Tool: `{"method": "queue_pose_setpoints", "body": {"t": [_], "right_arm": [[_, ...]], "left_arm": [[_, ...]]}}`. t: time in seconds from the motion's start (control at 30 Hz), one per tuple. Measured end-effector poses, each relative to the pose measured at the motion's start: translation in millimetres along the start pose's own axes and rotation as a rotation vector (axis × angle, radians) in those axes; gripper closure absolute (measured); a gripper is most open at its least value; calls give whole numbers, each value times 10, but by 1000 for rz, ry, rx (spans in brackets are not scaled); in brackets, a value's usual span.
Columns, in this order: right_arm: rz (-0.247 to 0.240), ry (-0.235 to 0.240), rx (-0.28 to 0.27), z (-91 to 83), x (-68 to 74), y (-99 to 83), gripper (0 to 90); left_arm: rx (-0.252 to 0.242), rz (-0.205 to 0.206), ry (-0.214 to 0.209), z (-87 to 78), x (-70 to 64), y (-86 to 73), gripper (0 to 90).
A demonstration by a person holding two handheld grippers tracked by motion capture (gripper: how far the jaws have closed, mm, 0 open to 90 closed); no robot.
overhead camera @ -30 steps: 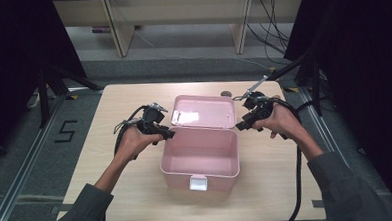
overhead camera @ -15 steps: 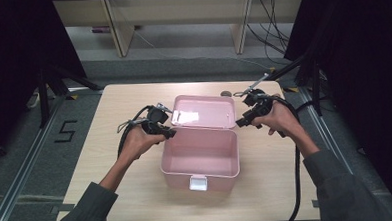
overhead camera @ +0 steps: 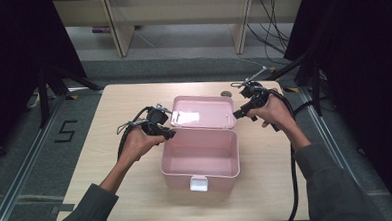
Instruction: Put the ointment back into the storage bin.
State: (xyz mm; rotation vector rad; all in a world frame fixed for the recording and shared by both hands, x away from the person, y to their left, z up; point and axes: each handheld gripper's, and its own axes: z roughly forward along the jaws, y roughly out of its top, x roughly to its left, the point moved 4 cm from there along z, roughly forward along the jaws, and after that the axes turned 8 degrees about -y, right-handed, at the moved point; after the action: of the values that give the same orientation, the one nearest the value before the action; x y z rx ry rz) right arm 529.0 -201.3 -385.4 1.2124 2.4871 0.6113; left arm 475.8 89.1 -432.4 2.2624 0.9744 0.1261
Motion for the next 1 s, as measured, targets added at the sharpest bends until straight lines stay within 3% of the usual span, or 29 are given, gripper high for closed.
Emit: {"method": "queue_pose_setpoints", "body": {"t": [0.3, 0.4, 0.5, 0.67, 0.7, 0.77, 0.93, 0.97, 1.0], "right_arm": [[40, -17, -11, 17, -81, 120, 552], [85, -24, 0, 50, -106, 144, 555], [76, -31, 5, 95, -152, 175, 558], [143, -51, 27, 171, -143, 223, 564], [120, -49, 22, 195, -154, 233, 566], [127, -62, 32, 243, -138, 248, 567], [167, -61, 50, 329, -86, 297, 570], [151, -52, 37, 341, -92, 308, 572], [180, -65, 49, 359, -72, 312, 572]], "left_arm": [[2, -6, -7, -22, -11, -27, 782], [16, -3, -10, -45, -26, -46, 779], [6, -6, -13, -48, -26, -58, 776], [1, -7, -19, -50, -23, -65, 776], [5, -8, -22, -54, -23, -66, 776], [9, -7, -24, -58, -23, -68, 776], [-6, -12, -19, -59, -34, -83, 774], [6, -12, -30, -67, -30, -86, 774], [2, -12, -30, -66, -31, -88, 774]]}}
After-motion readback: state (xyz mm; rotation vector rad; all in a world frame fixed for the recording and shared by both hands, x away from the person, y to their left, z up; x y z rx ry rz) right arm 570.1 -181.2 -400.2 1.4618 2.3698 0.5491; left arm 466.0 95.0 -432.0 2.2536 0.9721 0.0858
